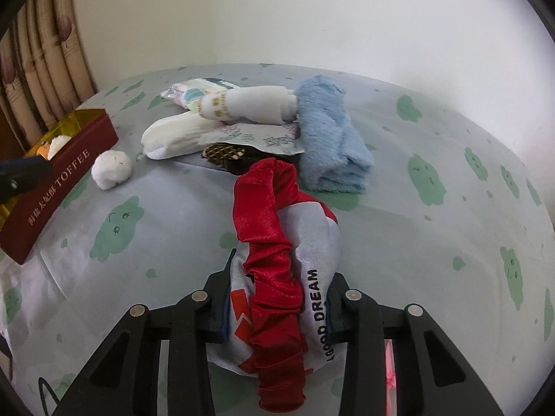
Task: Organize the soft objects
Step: 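Grasp the white cotton ball with the left tool while the right tool holds the pouch, then carry the cotton ball into the tin and open the left tool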
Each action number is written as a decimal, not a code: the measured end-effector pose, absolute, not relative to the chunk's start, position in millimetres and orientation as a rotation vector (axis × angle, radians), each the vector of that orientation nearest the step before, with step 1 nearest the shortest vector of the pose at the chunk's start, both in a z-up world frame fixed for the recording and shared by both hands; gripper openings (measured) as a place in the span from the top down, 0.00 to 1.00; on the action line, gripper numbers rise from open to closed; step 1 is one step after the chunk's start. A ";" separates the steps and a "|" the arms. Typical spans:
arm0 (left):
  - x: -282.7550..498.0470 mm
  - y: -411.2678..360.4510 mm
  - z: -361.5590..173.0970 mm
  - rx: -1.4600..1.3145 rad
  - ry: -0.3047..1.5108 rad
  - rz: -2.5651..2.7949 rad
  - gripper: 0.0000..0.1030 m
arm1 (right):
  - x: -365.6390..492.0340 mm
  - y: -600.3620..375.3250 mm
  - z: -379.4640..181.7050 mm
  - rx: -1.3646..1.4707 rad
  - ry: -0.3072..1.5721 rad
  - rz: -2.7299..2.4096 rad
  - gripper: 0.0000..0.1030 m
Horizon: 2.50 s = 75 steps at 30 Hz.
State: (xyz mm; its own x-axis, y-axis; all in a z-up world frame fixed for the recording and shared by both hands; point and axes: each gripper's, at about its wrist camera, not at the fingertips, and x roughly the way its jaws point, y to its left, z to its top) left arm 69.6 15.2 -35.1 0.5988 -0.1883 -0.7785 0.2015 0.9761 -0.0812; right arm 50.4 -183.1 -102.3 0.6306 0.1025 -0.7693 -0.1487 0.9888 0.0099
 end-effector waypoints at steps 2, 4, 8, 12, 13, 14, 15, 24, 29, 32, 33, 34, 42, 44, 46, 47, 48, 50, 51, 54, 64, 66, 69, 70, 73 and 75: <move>75.3 13.0 -40.2 0.002 0.924 -0.240 0.46 | 50.7 -182.0 -102.9 -0.064 0.876 0.141 0.67; 83.1 11.1 -45.2 -0.005 0.936 -0.235 0.46 | 50.7 -180.4 -102.9 -0.070 0.877 0.140 0.66; 97.4 0.0 -54.3 0.047 0.950 -0.239 0.46 | 50.9 -182.3 -102.7 -0.056 0.878 0.149 0.65; 108.0 -8.8 -63.0 0.079 0.953 -0.239 0.46 | 50.6 -181.8 -102.8 -0.060 0.877 0.150 0.64; 111.6 -9.8 -67.0 0.077 0.965 -0.238 0.46 | 50.7 -182.1 -102.8 -0.058 0.877 0.151 0.64; 114.9 -10.2 -70.5 0.073 0.977 -0.232 0.46 | 50.8 -182.3 -102.8 -0.057 0.878 0.152 0.63; 117.5 -10.7 -73.5 0.073 0.984 -0.232 0.46 | 50.7 -182.3 -102.8 -0.057 0.878 0.153 0.63; 133.1 -5.9 -84.6 0.091 0.972 -0.191 0.46 | 50.5 -182.2 -103.1 -0.055 0.878 0.155 0.63; 137.6 -5.9 -90.9 0.087 0.986 -0.196 0.46 | 50.7 -182.3 -103.1 -0.055 0.878 0.155 0.63; 137.3 -7.3 -92.9 0.092 0.978 -0.187 0.51 | 50.7 -182.5 -103.1 -0.055 0.878 0.155 0.63; 137.1 -8.3 -93.5 0.098 0.979 -0.185 0.63 | 50.7 -182.5 -103.1 -0.054 0.878 0.155 0.63; 136.9 -8.7 -94.0 0.094 0.981 -0.191 0.67 | 50.7 -182.4 -103.1 -0.054 0.878 0.155 0.63; 132.3 -9.3 -91.3 0.095 0.963 -0.186 0.73 | 50.8 -182.7 -103.1 -0.055 0.878 0.155 0.62; 131.6 -8.5 -89.1 0.088 0.961 -0.191 0.73 | 50.8 -182.8 -103.0 -0.054 0.878 0.156 0.62; 129.6 -8.5 -85.0 0.082 0.953 -0.194 0.74 | 50.9 -182.9 -103.0 -0.054 0.878 0.156 0.62; 128.6 -8.7 -83.0 0.081 0.948 -0.195 0.74 | 50.9 -182.9 -103.0 -0.054 0.878 0.156 0.62; 127.4 -9.3 -80.5 0.083 0.943 -0.196 0.74 | 50.8 -182.7 -103.1 -0.054 0.878 0.156 0.62; 125.7 -10.6 -75.4 0.083 0.940 -0.198 0.74 | 50.9 -183.0 -103.0 -0.054 0.878 0.156 0.62; 124.6 -11.1 -73.4 0.083 0.938 -0.197 0.74 | 50.9 -183.1 -103.0 -0.054 0.878 0.156 0.62; 119.6 -11.8 -64.1 0.080 0.927 -0.199 0.74 | 51.0 -183.2 -103.2 -0.053 0.878 0.156 0.62; 104.4 17.9 -20.5 0.033 0.892 -0.161 0.74 | 50.3 -183.2 -102.6 -0.048 0.878 0.160 0.62; 101.9 26.9 -11.9 0.021 0.881 -0.147 0.74 | 50.3 -183.0 -102.6 -0.050 0.878 0.159 0.62; 96.9 42.6 -0.3 0.015 0.860 -0.115 0.74 | 50.5 -182.9 -102.5 -0.049 0.878 0.160 0.61; 95.5 46.8 1.8 0.019 0.855 -0.100 0.74 | 50.4 -182.5 -102.5 -0.049 0.878 0.160 0.61; 93.1 59.2 4.8 0.028 0.849 -0.068 0.74 | 50.7 -183.0 -102.7 -0.049 0.878 0.160 0.61; 93.3 71.5 5.0 0.010 0.857 -0.047 0.74 | 50.7 -183.3 -102.8 -0.049 0.878 0.161 0.61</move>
State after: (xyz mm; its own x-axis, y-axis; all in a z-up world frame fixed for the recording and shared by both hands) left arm 93.3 71.5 5.0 0.6537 -0.0370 -0.7558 0.0452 0.9989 -0.0098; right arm 50.7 -183.3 -102.8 0.6272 0.1201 -0.7695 -0.1599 0.9868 0.0236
